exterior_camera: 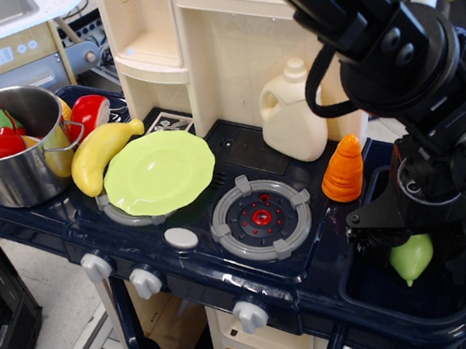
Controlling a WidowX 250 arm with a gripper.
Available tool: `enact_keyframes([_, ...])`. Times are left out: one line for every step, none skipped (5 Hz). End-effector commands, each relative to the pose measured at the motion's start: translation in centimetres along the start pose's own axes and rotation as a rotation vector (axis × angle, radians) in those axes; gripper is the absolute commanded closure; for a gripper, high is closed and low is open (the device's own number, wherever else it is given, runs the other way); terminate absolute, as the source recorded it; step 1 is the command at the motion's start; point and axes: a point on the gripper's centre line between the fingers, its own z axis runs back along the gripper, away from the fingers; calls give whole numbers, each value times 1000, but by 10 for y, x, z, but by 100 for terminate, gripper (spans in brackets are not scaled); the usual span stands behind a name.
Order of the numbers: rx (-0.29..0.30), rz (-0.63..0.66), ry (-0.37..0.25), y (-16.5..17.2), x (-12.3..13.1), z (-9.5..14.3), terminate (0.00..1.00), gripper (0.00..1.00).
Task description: Put pear on plate
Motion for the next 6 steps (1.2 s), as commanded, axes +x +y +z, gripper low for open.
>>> enact_keyframes([12, 36, 6, -18, 12, 17, 0, 100])
enact_keyframes([99, 35, -14, -14, 19, 62, 0, 100])
enact_keyframes([222, 28, -34, 28, 24, 111, 0, 100])
enact_keyframes([242, -19, -89, 73, 39, 123, 0, 100])
enact_keyframes([222, -84, -156, 115, 65, 115, 0, 100])
enact_keyframes([190, -145, -199, 154, 96, 103, 0, 100])
